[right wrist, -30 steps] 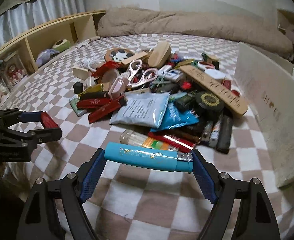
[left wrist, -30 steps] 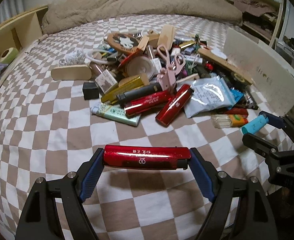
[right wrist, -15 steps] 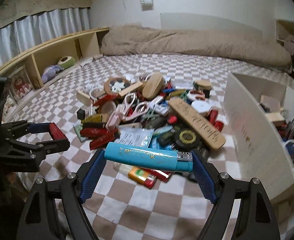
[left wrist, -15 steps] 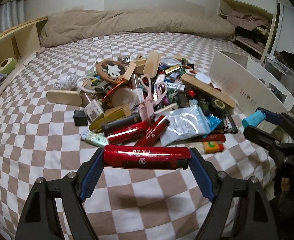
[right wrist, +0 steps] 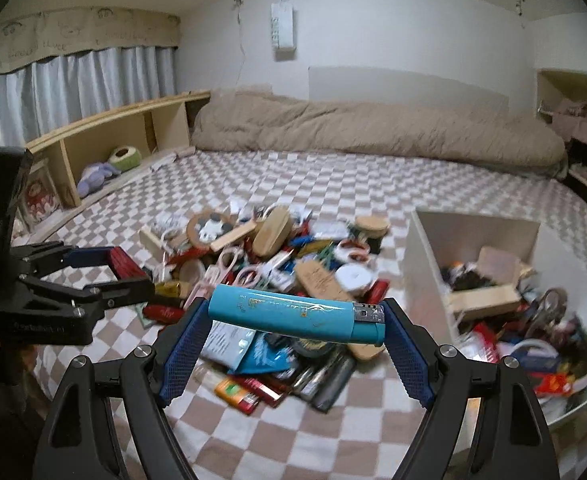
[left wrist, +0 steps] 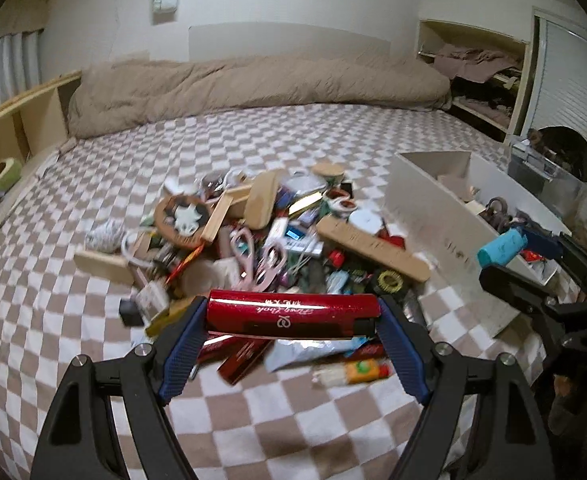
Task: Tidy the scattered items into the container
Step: 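Lift both lighters and carry them over the white box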
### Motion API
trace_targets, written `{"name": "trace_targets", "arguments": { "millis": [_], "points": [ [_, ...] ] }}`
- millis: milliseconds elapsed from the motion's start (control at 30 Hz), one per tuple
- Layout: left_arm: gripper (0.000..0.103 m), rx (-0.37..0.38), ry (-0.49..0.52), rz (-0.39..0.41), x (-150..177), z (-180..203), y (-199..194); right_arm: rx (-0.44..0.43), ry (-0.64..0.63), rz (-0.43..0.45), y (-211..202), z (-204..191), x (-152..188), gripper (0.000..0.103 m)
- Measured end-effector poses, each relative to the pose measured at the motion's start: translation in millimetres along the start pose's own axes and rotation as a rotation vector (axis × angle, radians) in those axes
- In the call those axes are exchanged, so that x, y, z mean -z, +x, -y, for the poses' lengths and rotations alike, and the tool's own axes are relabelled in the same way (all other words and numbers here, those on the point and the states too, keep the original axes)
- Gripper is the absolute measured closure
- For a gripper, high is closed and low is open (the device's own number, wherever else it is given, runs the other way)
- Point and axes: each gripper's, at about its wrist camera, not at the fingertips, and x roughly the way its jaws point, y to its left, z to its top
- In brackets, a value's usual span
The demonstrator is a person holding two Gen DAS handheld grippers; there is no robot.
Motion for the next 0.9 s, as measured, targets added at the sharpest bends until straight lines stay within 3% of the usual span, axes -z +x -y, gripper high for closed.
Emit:
{"name": "trace_targets", "arguments": {
  "millis": [900],
  "points": [
    [0.020,0.165,0.064,0.074,-62,122,18,0.150,0.091,0.169,-54,114,-38,0.019]
  ]
}}
